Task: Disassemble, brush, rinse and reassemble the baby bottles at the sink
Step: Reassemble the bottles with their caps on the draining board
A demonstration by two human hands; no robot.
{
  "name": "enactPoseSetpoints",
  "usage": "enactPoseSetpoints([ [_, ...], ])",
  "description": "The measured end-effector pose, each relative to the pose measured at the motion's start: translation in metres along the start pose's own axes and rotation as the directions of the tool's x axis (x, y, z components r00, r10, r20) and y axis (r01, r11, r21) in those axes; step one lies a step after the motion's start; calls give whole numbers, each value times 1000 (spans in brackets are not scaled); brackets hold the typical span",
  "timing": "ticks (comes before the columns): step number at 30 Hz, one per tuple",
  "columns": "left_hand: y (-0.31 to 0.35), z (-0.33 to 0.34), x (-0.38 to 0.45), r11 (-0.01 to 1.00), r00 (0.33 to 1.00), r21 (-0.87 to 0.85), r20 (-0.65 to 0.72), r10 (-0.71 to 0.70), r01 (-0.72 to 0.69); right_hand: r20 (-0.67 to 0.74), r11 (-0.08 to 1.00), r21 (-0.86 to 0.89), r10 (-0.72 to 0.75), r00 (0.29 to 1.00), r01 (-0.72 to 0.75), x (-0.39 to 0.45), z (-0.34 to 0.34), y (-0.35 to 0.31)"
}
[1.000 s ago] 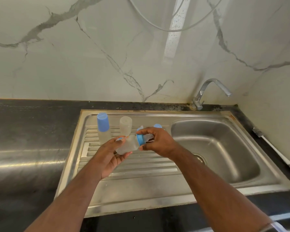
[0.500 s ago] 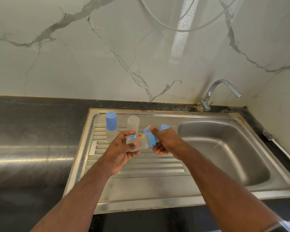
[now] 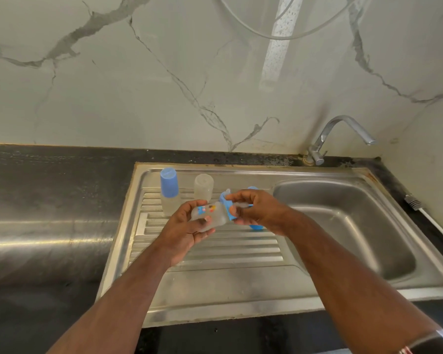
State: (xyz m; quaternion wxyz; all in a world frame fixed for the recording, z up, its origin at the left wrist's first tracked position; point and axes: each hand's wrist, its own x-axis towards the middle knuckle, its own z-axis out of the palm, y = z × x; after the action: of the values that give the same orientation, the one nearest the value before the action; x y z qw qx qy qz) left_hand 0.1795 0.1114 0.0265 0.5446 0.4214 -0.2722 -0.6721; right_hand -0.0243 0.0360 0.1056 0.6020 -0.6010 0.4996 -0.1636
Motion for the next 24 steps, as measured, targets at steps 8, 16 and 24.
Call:
enactPoseSetpoints([
  [8,-9,-2,10,469,979,869,74,189,-156,-174,984,-114,119,978,-140,15,16,10],
  [16,-8,-16,14,450,990,888,38,137,-97,-330,623,-753,-75,941,-214,26,-47,20],
  [24,-8,-16,5,586,989,802,34,144,-113,-297,734,-667,-103,949,-129,35,-35,57],
])
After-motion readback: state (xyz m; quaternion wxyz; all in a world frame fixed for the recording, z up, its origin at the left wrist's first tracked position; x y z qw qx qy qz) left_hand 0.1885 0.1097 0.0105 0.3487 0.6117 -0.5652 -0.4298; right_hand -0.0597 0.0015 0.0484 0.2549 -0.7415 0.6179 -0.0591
